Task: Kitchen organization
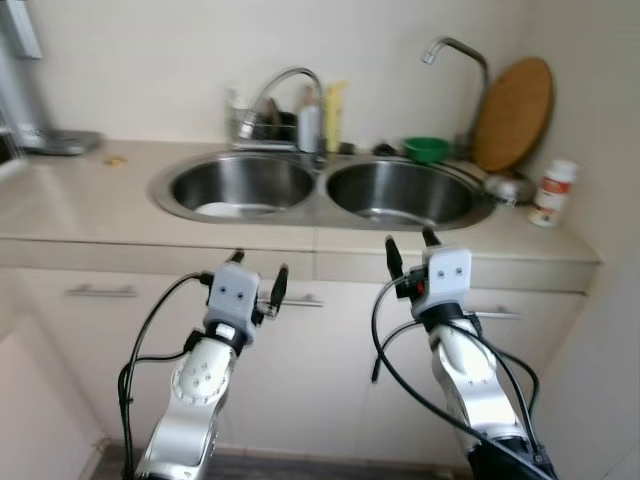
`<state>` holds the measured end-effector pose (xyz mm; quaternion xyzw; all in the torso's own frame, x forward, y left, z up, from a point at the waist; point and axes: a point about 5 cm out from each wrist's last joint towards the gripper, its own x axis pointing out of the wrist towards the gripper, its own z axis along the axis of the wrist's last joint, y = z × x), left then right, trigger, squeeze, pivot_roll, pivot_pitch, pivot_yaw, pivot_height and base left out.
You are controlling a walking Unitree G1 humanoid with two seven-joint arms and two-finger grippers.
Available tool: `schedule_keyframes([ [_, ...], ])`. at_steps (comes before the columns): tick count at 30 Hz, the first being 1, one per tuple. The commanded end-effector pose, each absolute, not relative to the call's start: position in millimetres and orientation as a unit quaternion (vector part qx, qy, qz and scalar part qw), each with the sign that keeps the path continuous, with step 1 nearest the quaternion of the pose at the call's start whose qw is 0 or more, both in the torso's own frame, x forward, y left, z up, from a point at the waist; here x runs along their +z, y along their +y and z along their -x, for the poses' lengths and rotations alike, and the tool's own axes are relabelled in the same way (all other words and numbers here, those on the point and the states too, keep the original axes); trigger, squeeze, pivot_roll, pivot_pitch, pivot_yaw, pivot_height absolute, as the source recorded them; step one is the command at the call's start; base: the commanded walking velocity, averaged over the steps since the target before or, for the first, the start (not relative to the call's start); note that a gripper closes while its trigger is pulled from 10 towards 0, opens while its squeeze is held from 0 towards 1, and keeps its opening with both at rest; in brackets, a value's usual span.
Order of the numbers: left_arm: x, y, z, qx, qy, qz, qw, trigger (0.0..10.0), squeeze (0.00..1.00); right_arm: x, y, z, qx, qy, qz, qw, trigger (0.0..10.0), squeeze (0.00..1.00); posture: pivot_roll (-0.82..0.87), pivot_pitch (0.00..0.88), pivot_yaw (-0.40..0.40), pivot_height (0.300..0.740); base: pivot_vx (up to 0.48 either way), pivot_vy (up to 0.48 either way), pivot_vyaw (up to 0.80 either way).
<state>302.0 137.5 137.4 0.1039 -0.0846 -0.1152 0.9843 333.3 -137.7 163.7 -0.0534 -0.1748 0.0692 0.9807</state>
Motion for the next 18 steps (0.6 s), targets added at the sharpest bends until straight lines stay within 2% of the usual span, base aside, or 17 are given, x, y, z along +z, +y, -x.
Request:
schedule_keyframes([
  [1,95.0,137.5,-292.3,-0.135,0.018,-0.152,0.979,10.0,0.0,148.0,-142.4,-328.2,0.075,-0.133,0.076,0.985,10.0,0.0,0.02,0.0,-0.008,0.74,0.0,0.266,0.0],
  [3,80.0,136.7,-283.8,-0.143,0.051,-0.149,0.977,10.0,0.0,122.2,-144.6,-322.6,0.091,-0.079,0.102,0.988,10.0,0.0,0.02,0.0,-0.006,0.74,0.0,0.133,0.0],
  [4,71.7,134.5,-278.7,-0.146,0.066,-0.124,0.979,10.0,0.0,92.4,-148.0,-315.0,0.104,-0.014,0.137,0.985,10.0,0.0,0.02,0.0,-0.006,0.74,0.0,0.0,0.0],
  [6,60.8,134.2,-278.3,-0.151,0.089,-0.13,0.976,10.0,0.0,64.7,-151.1,-308.9,0.108,0.069,0.141,0.982,10.0,0.0,0.03,0.0,-0.003,0.74,0.0,0.0,0.0],
  [8,59.4,135.4,-281.4,-0.155,0.096,-0.131,0.974,10.0,0.0,65.8,-150.6,-309.8,0.103,0.071,0.13,0.984,10.0,0.0,0.02,0.0,0.001,0.74,0.0,0.0,0.0],
  [12,60.8,135.6,-285.0,-0.158,0.096,-0.144,0.972,10.0,0.0,57.9,-139.6,-312.6,0.148,0.117,0.186,0.964,10.0,0.0,0.01,0.0,0.009,0.74,0.0,0.0,0.0],
  [18,60.2,135.8,-286.5,-0.161,0.094,-0.142,0.972,10.0,0.0,51.6,-136.9,-314.2,0.159,0.146,0.21,0.954,10.0,0.0,0.02,0.0,0.004,0.74,0.0,0.0,0.0],
])
